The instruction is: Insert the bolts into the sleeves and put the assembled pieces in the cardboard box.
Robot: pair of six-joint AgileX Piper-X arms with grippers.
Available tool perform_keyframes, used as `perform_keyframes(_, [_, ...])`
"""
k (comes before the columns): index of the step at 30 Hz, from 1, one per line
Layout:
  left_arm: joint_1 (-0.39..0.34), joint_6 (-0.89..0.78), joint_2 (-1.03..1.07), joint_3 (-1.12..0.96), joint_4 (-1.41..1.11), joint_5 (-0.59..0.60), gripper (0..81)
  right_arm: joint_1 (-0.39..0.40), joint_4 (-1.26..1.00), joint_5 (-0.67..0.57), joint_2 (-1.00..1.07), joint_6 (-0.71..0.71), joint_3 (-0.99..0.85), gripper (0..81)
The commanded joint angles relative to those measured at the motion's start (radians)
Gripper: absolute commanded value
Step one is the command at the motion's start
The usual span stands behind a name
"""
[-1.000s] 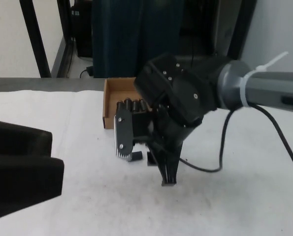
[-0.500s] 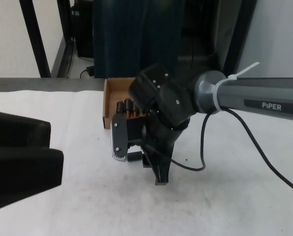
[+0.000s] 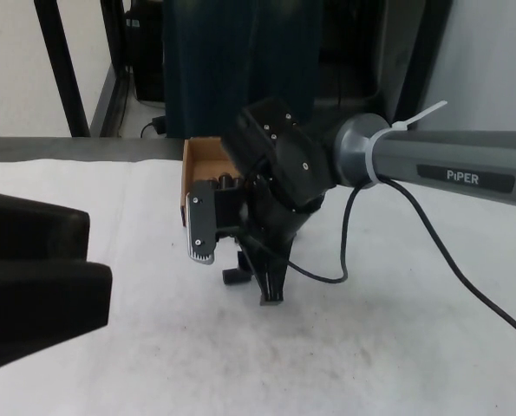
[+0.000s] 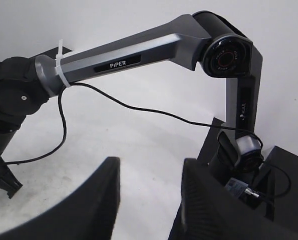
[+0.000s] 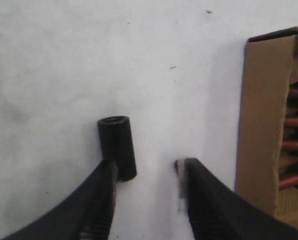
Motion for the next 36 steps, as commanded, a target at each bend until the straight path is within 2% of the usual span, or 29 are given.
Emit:
perform_keyframes(1, [0.000,0.006,-0.006,0.001,-0.013,-0.028,38.4,-0.004,0.015,-0.033,0.007,0.021,-0.012,42.1])
perform_keyframes(19, [0.000,0.022,-0.006,0.001,-0.011,-0.028,38.4,-0.004,0.007,-0.079,0.061,0.055,-0.012,41.7])
perform_keyframes(23, [0.000,0.022,-0.006,0.001,-0.011,-0.028,38.4,-0.004,-0.020,-0.075,0.061,0.055,-0.012,29.1])
perform_keyframes(28, [0.000,0.022,-0.006,0.001,-0.011,-0.028,38.4,-0.004,-0.035,-0.071,0.061,0.026,-0.012,0.7])
perform_keyframes(33, [0.000,0.022,-0.006,0.001,-0.011,-0.028,38.4,-0.004,-0.038,0.042,0.061,0.029,-0.014,0.3])
perform_keyframes(36, [0.000,0.025,-0.006,0.001,-0.008,-0.060,38.4,0.011,-0.034,0.184,0.056,0.068,-0.028,0.3])
